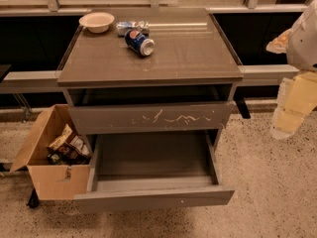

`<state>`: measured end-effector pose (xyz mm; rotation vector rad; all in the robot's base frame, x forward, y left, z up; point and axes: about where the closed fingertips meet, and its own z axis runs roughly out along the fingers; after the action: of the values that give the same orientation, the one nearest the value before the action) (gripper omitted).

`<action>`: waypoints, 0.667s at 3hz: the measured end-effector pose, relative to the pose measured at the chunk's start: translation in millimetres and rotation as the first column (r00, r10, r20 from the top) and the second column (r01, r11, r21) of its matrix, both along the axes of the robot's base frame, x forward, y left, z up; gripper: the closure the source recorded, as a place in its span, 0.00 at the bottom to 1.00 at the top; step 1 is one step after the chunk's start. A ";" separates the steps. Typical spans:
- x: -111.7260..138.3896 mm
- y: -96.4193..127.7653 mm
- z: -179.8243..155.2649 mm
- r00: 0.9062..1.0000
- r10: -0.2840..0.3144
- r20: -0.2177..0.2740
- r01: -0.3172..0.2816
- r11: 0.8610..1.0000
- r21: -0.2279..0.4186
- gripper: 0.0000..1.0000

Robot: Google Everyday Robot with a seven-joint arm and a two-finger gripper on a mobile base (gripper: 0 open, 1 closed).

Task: Close middle drawer

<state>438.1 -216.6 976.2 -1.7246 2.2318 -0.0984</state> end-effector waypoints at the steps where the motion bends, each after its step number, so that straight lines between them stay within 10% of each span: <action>1: 0.0 0.0 0.0 1.000 0.000 0.000 0.000 1.000 0.000 0.00; 2: 2.8 4.7 -29.6 0.999 0.044 -0.014 -0.044 0.998 0.034 0.00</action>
Offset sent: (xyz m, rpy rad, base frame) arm 0.0077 0.0115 -0.0890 0.0960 0.0628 0.1261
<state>440.9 -212.0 946.6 -1.7614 2.1923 -0.0380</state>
